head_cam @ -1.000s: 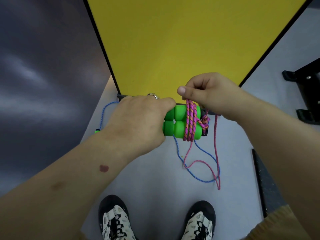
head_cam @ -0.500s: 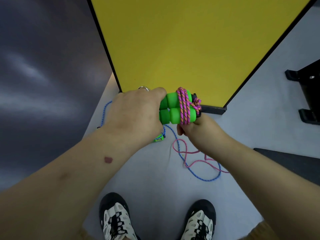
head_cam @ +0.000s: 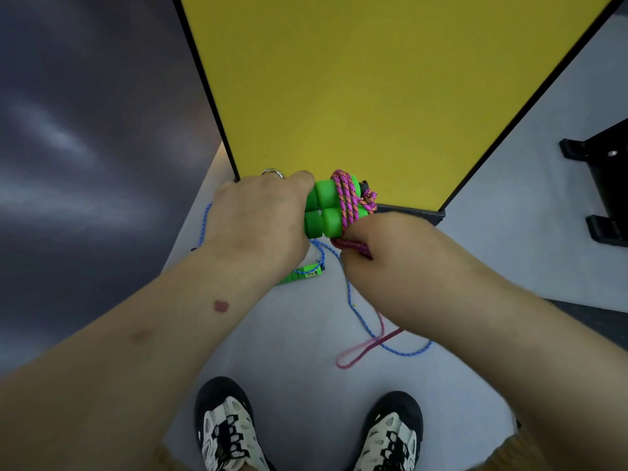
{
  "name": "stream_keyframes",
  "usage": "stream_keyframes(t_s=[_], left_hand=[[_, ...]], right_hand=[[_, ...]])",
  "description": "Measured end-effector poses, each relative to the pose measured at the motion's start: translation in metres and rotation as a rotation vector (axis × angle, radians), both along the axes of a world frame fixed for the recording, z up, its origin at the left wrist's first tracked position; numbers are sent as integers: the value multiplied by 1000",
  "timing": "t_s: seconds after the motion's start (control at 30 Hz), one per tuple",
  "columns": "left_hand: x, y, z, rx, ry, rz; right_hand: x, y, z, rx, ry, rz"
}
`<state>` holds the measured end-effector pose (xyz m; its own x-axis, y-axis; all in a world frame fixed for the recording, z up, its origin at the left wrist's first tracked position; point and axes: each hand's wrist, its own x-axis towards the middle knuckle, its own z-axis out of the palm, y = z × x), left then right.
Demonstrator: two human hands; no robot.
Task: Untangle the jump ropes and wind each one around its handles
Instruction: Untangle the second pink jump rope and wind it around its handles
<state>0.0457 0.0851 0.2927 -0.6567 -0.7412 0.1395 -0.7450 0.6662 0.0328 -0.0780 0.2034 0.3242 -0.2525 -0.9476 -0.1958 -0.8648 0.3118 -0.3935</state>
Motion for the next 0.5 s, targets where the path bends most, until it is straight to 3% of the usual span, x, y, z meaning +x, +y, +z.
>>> stream_keyframes(t_s=[0.07,0.23,0.5], left_hand=[[0,-1,1,3,-6,2],[0,3,1,12,-19,-25],[-2,5,3,-9,-20,-137]], right_hand=[[-6,-5,13,31,-74,-14],[-17,-19,29,-18,-488,-134],[-52,-43,28,-63,-576,-106]])
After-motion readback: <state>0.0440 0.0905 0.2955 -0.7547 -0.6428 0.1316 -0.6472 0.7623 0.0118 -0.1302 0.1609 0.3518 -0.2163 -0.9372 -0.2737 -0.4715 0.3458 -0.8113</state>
